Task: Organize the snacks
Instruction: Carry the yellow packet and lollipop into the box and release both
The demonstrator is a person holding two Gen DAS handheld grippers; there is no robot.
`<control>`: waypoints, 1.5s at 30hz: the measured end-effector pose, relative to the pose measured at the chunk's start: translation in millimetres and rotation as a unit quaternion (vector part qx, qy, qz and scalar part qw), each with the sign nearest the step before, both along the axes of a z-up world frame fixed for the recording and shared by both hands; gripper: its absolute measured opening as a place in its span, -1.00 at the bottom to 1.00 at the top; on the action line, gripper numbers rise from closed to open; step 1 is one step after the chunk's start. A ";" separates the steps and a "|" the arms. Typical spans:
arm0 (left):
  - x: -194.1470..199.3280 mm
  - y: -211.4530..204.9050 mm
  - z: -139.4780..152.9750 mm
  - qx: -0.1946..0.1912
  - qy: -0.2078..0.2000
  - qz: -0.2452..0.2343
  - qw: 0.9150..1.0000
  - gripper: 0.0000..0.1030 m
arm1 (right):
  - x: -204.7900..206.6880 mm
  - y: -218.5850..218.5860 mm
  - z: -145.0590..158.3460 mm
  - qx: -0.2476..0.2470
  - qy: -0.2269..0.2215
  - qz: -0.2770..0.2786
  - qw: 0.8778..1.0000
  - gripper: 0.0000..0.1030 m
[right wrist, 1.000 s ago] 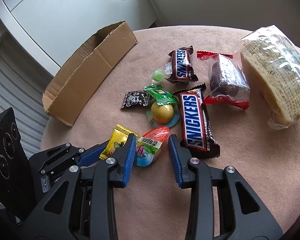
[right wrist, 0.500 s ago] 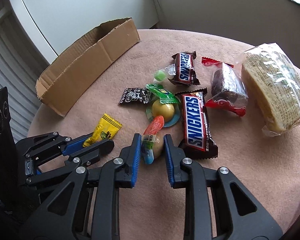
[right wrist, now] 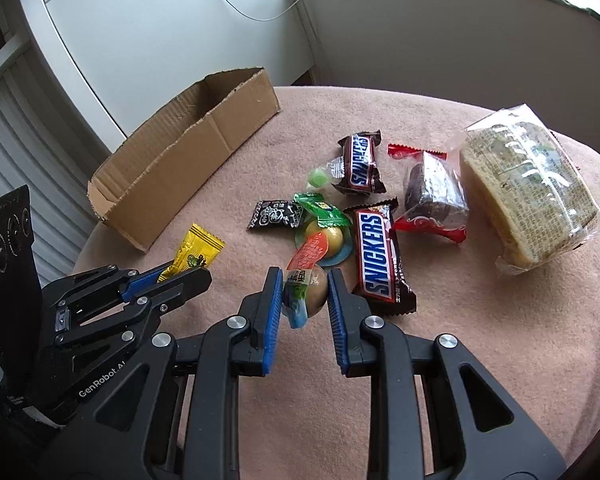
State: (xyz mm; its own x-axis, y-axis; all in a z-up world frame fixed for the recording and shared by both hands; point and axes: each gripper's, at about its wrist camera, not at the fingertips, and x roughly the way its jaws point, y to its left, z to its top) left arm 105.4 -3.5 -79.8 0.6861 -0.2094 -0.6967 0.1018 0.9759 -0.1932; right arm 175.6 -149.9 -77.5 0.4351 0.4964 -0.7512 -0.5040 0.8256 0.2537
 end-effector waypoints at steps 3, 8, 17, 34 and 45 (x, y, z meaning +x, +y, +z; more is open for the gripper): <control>-2.6 7.2 11.1 -0.003 -0.013 0.007 1.000 -0.82 | -1.0 1.2 13.6 0.005 -0.013 0.002 1.000 -0.54; -6.4 25.7 27.8 -0.005 -0.034 0.027 0.999 -0.82 | -0.9 10.2 36.9 0.012 -0.037 0.006 0.999 -0.54; -12.3 73.2 51.3 0.004 -0.066 0.075 0.995 -0.82 | 12.5 41.6 72.3 0.018 -0.072 0.021 0.997 -0.54; 6.4 146.9 61.8 0.014 -0.078 0.147 0.986 -0.82 | 51.4 152.0 94.3 -0.014 -0.109 0.081 0.991 -0.54; 28.8 170.4 60.8 0.028 -0.073 0.166 0.983 -0.82 | 92.5 202.1 77.6 -0.038 -0.102 0.097 0.989 -0.54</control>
